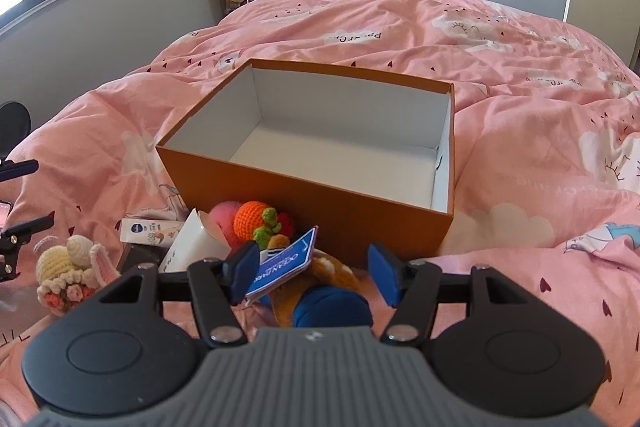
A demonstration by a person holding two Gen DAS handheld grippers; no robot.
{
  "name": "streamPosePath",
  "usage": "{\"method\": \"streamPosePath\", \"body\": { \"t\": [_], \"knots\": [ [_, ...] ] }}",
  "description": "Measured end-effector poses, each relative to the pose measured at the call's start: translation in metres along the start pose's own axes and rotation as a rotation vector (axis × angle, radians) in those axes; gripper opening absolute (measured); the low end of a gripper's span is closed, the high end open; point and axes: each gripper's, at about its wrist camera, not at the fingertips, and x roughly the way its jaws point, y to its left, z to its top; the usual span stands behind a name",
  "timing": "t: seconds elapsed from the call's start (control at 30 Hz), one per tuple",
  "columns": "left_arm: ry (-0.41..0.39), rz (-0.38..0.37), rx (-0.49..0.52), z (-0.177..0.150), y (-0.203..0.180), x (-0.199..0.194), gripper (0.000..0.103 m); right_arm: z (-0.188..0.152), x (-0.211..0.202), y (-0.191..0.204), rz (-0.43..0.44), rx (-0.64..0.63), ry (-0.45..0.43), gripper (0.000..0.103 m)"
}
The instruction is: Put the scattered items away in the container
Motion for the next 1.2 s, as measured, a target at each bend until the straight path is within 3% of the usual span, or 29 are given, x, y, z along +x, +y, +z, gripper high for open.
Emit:
{"method": "streamPosePath", "body": {
  "t": [0.17, 0.3, 0.47, 0.63, 0.73, 0.9, 1.2],
  "knots": [
    [-0.014, -0.041, -0.013, 0.020, 0.011, -0.002, 0.068, 0.004, -0.010, 0.008, 0.025, -0.042, -0.037, 0.063],
    [-0.027, -0.138, -0.007, 0.033, 0.007, -0.003, 0.068, 0.003, -0.014, 0.020, 0.121, -0.092, -0.024, 0.062],
    [0.001, -0.247, 0.030, 0.039, -0.007, 0.004, 0.068, -0.005, -0.014, 0.033, 0.177, -0.165, 0.032, 0.055],
    [0.005, -0.312, 0.013, 0.044, -0.013, 0.012, 0.069, -0.004, -0.014, 0.025, 0.083, -0.180, 0.025, 0.055],
    [0.051, -0.347, 0.034, 0.043, -0.017, 0.017, 0.069, -0.002, -0.007, 0.015, 0.062, -0.171, 0.062, 0.056],
    [0.181, -0.454, 0.136, 0.035, -0.028, 0.028, 0.069, -0.010, 0.001, 0.012, 0.043, -0.205, 0.093, 0.057],
    [0.290, -0.479, 0.351, 0.027, -0.042, 0.054, 0.072, -0.010, 0.006, 0.009, 0.035, -0.224, 0.121, 0.062]
  ]
}}
